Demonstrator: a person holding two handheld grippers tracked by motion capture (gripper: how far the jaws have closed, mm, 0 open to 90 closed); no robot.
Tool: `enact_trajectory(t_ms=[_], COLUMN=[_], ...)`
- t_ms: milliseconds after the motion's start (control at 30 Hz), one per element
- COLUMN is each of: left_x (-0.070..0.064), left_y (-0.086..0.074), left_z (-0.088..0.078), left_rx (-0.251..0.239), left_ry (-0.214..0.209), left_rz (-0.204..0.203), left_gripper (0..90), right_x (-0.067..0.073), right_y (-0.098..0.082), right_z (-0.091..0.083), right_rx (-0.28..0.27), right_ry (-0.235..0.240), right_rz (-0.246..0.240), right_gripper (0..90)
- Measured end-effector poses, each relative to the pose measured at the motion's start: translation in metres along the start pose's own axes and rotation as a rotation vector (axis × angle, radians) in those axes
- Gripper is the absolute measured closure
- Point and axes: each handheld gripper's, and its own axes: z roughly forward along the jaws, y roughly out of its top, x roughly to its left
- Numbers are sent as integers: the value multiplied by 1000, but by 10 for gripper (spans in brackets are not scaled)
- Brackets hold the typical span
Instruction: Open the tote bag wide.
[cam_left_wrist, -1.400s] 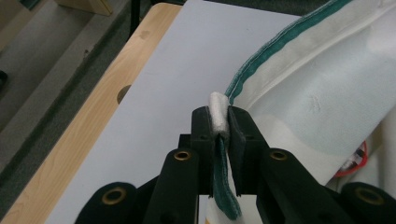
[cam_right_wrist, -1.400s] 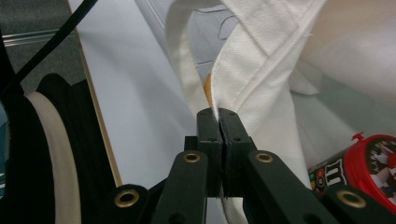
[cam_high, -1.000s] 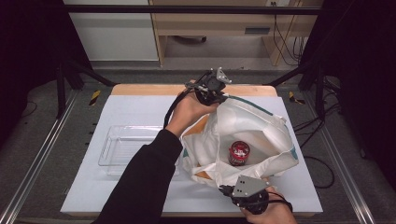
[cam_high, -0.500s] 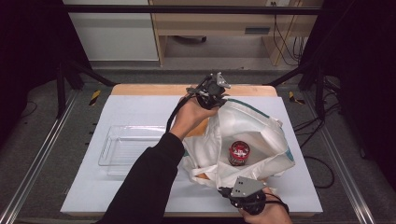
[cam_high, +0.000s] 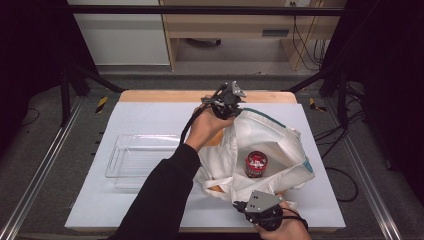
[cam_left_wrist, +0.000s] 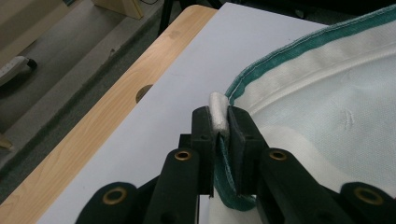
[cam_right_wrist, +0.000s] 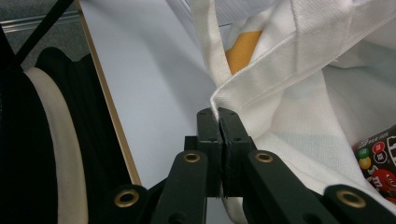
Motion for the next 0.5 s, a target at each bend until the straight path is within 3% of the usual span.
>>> enact_trajectory(t_ms=[500], left_x=[-1], left_y=[-6], left_z=[23], left_rx=[19], left_ry=[11], left_rz=[-9], left_gripper=[813], right_x=[-1], right_y=[-3], right_z=[4], right_rx=[22], right_ry=[-6], right_rz=[0], right_gripper=[890])
